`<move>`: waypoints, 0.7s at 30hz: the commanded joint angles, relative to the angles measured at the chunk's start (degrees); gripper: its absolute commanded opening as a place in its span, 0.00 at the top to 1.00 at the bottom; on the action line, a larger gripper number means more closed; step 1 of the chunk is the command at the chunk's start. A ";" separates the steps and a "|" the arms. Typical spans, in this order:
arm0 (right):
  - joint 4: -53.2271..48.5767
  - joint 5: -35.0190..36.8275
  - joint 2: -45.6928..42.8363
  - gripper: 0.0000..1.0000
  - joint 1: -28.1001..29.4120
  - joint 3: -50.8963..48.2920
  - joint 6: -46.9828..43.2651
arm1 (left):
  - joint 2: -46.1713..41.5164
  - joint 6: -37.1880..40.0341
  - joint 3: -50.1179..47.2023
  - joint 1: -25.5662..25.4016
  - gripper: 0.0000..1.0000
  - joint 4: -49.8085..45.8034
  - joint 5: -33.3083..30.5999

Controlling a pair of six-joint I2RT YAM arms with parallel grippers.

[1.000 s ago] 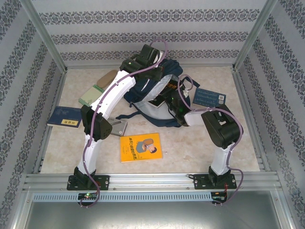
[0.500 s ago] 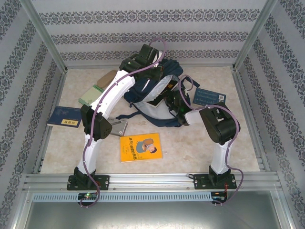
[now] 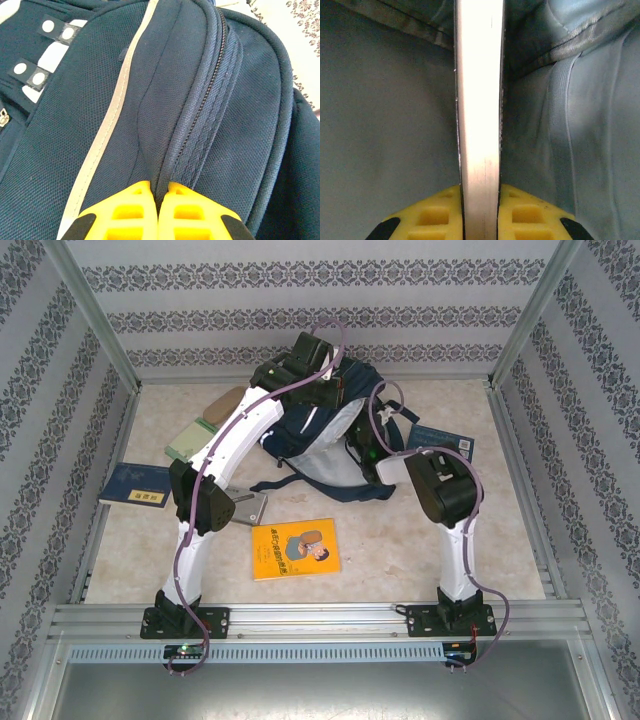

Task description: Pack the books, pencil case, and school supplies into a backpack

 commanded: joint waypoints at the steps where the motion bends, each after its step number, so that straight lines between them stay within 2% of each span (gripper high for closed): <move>1: 3.68 3.45 2.86 1.00 1.34 5.86 1.16 | -2.30 -2.01 3.84 0.59 1.00 5.02 1.44; 3: 1.25 3.22 4.05 0.98 2.04 7.58 0.14 | -2.22 -1.65 3.89 0.54 1.00 4.74 1.14; 4: -0.24 2.33 4.18 0.92 2.18 7.98 -0.32 | -2.05 -1.42 3.89 0.54 1.00 4.61 1.02; 5: -1.39 1.14 4.20 0.78 2.14 7.95 -0.38 | -1.94 -1.11 3.84 0.55 1.00 4.45 0.89; 6: -2.47 0.18 4.04 0.68 2.01 7.48 -0.25 | -1.85 -0.82 3.78 0.59 1.00 4.20 0.45; 10: -4.65 -1.70 0.82 0.53 0.55 1.75 -0.78 | -1.11 0.85 3.76 0.66 1.00 3.40 -1.41; 17: -6.91 -5.66 -8.30 0.44 -2.69 -9.54 -3.56 | 0.54 1.42 3.76 1.17 1.00 3.45 -3.88; 21: -8.34 -7.26 -13.22 0.43 -3.53 -14.84 -5.11 | 1.40 1.57 3.76 1.59 1.00 3.55 -4.28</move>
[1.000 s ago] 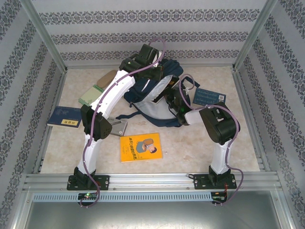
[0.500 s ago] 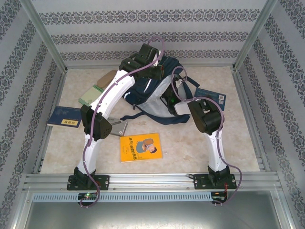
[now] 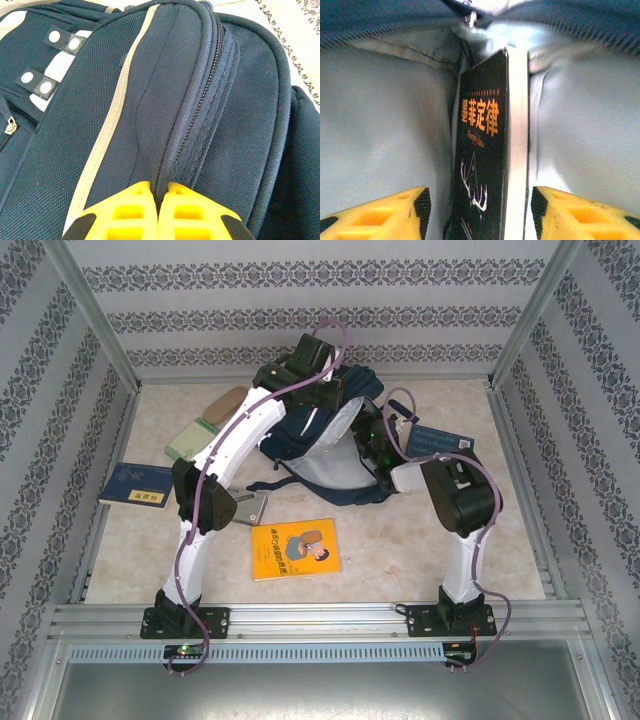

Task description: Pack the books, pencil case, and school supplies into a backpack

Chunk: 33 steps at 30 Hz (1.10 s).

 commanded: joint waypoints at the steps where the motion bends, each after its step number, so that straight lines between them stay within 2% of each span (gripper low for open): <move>1: -2.14 -2.85 -4.93 0.43 -0.58 -4.27 -2.84 | 0.35 1.20 3.31 1.70 1.00 3.90 -2.88; 6: -8.55 -5.02 -14.65 0.48 -2.77 -11.63 -7.57 | 1.26 2.97 3.26 2.15 1.00 2.91 -4.29; 11: -27.88 -10.23 -26.21 0.54 -8.86 -12.82 -16.73 | 2.52 3.41 2.34 2.26 1.00 2.08 -3.41; 13: -31.95 -12.71 -28.45 0.59 -12.07 -12.90 -19.81 | 2.99 3.68 1.97 2.24 1.00 1.95 -2.62; 17: -41.75 -11.80 -30.55 0.71 -17.78 -10.80 -26.48 | 3.91 4.46 1.70 2.16 1.00 0.79 -2.28; 22: -48.96 -13.87 -23.95 0.88 -22.84 -2.82 -32.81 | 4.05 3.90 0.46 2.04 1.00 -0.38 -0.88; 28: -52.50 -15.84 -11.17 0.91 -23.81 9.36 -33.49 | 2.34 2.37 -3.00 1.15 0.95 -0.10 1.16; 29: -53.91 -15.98 -8.87 0.91 -23.82 11.85 -33.21 | 1.92 2.14 -3.87 1.01 0.91 0.06 1.58; 30: -55.49 -16.39 -6.39 0.93 -23.85 14.33 -32.97 | 1.35 1.94 -4.58 0.79 0.82 0.07 1.79; 33: -57.49 -17.84 -0.51 0.96 -23.59 19.97 -31.99 | -0.40 1.54 -7.04 0.48 0.75 0.55 2.00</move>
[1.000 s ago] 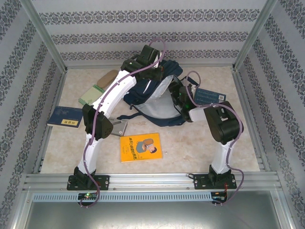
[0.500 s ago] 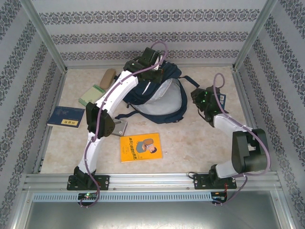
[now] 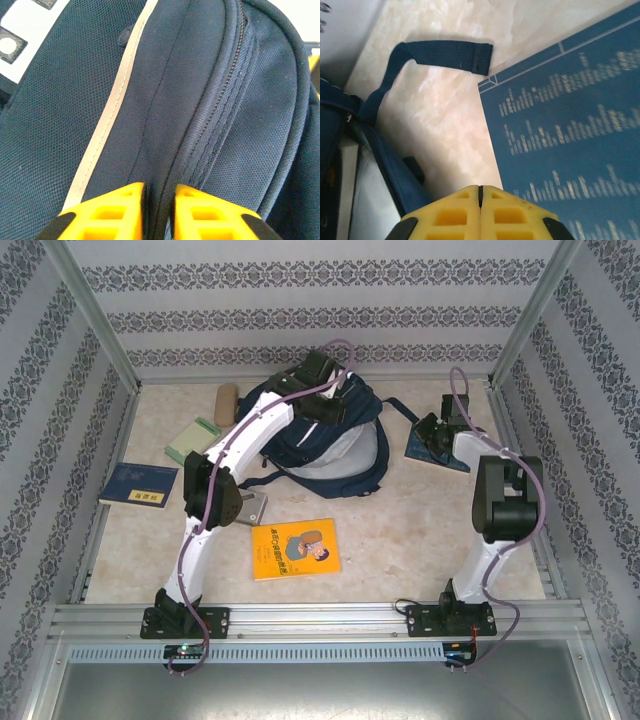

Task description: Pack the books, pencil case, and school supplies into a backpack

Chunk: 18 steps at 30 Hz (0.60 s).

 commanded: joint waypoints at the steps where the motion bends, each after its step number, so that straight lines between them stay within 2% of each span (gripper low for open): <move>1: -5.40 -2.01 5.14 0.96 0.31 5.20 0.04 | -5.12 -1.43 -2.61 0.02 0.73 0.92 -0.59; 2: -6.17 -1.72 6.54 0.96 0.49 6.43 0.00 | -5.87 -1.80 -3.57 0.07 0.69 1.30 -0.43; 4: -8.22 -1.18 8.89 0.96 0.89 8.44 -0.84 | -7.19 -2.53 -5.02 -0.01 0.53 2.02 0.08; 6: -10.62 -1.16 10.72 0.96 1.20 9.30 -1.77 | -8.34 -3.16 -6.09 -0.06 0.41 2.72 0.53; 8: -12.17 -0.85 10.75 1.00 1.42 8.57 -3.17 | -9.20 -3.59 -6.66 -0.10 0.31 3.14 0.79; 11: -13.20 -1.80 7.77 1.00 1.62 4.68 -4.57 | -9.68 -4.28 -7.22 -0.11 0.27 4.32 1.63; 18: -18.58 -1.38 -1.76 0.99 2.48 -6.78 -7.46 | -7.96 -6.00 -7.13 -0.63 0.28 6.35 3.96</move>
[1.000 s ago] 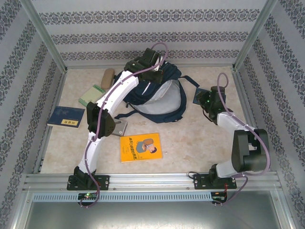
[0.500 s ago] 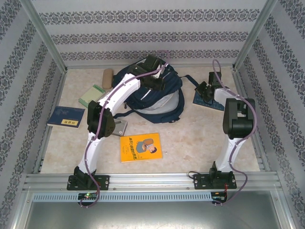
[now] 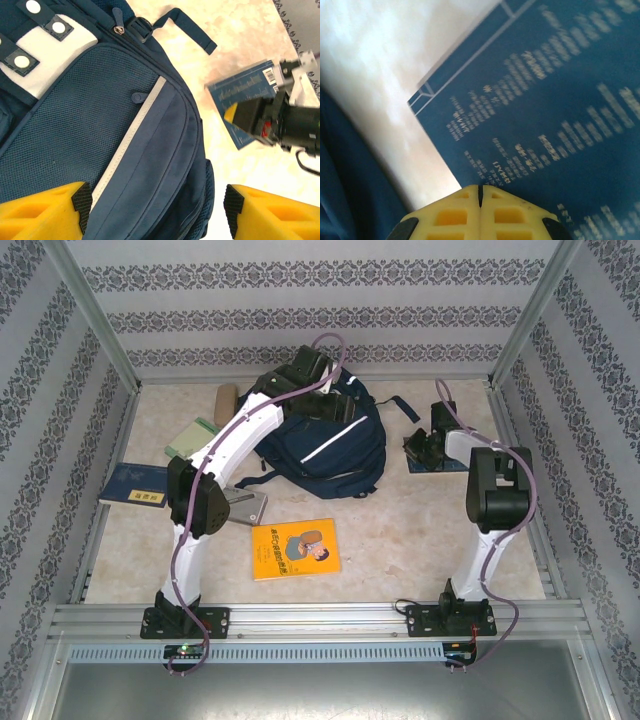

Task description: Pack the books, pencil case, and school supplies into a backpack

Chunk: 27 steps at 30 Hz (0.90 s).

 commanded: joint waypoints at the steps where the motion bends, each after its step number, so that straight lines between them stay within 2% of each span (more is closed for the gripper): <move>1: -8.32 -0.07 -4.43 0.99 0.88 -6.26 -2.71 | 0.55 -1.74 -0.24 -0.36 0.28 2.33 2.01; 9: -11.51 1.84 -17.38 0.97 0.75 -21.55 -3.85 | 3.96 -3.23 1.46 -1.44 0.28 3.72 4.78; 14: -14.61 2.75 -23.19 0.90 0.39 -21.82 -7.91 | 6.23 -5.91 2.09 -2.82 0.29 5.24 7.47; 17: -15.82 4.94 -27.73 0.82 -0.03 -20.34 -9.34 | 7.58 -9.10 2.09 -4.36 0.29 6.75 9.03; 20: -13.74 9.53 -32.17 0.56 -1.13 -20.69 -9.12 | 9.33 -13.74 1.88 -6.45 0.30 9.59 11.19; 23: -12.90 12.94 -33.36 0.41 -3.12 -20.38 -8.79 | 12.25 -16.08 3.23 -8.79 0.30 11.59 12.03; 27: -11.57 10.38 -29.20 0.43 -6.76 -18.98 -9.71 | 17.93 -17.26 9.06 -10.69 0.32 10.79 12.47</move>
